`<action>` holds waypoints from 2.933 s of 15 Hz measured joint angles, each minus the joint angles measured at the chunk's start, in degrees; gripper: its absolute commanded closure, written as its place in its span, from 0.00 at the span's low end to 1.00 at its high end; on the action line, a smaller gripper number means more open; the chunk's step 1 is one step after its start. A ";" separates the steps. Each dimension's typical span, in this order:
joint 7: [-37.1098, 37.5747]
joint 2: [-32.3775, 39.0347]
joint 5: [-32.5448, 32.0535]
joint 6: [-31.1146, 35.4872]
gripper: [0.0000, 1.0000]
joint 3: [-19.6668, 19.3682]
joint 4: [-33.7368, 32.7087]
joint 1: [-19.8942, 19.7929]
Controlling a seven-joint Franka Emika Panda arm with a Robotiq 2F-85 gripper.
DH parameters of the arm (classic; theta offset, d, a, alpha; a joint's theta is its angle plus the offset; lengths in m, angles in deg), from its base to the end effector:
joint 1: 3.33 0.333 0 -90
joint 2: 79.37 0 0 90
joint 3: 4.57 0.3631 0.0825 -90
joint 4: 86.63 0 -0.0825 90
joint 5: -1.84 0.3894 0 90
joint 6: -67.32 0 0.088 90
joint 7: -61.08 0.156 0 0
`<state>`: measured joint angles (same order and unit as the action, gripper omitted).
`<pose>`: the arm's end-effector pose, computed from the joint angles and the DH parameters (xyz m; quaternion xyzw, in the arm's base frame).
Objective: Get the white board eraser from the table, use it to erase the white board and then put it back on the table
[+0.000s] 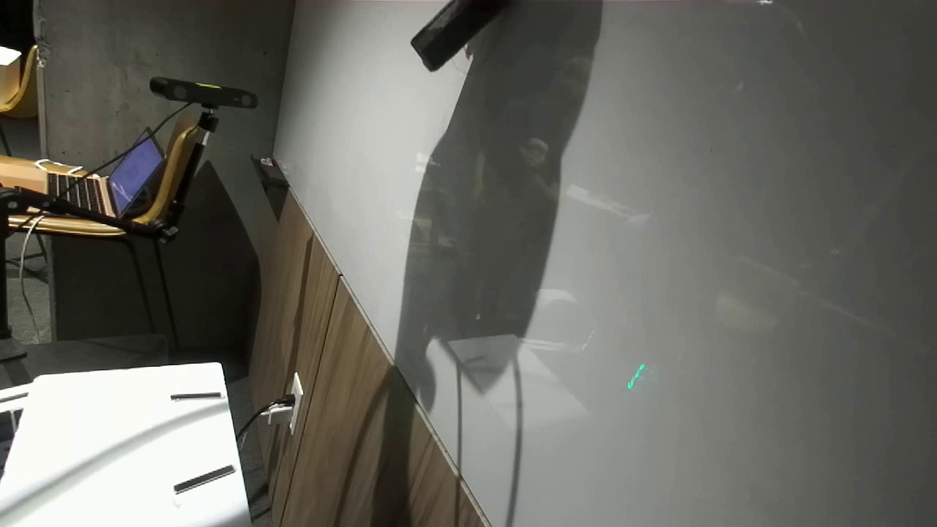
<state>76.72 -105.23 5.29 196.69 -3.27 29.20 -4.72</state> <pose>0.4723 0.0059 0.7138 -0.9310 0.1382 -0.3307 0.0687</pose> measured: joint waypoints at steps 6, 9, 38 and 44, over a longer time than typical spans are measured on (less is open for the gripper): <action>-2.46 3.97 0.00 0.03 0.69 -1.95 1.82 -0.23; -3.12 4.92 0.09 0.01 0.69 -2.55 2.84 -0.23; -2.92 6.53 5.03 -9.38 0.69 1.00 -16.47 1.88; -1.71 7.46 5.03 -8.72 0.69 3.23 -13.28 2.73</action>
<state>75.01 -97.77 10.32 187.98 -0.04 15.92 -1.99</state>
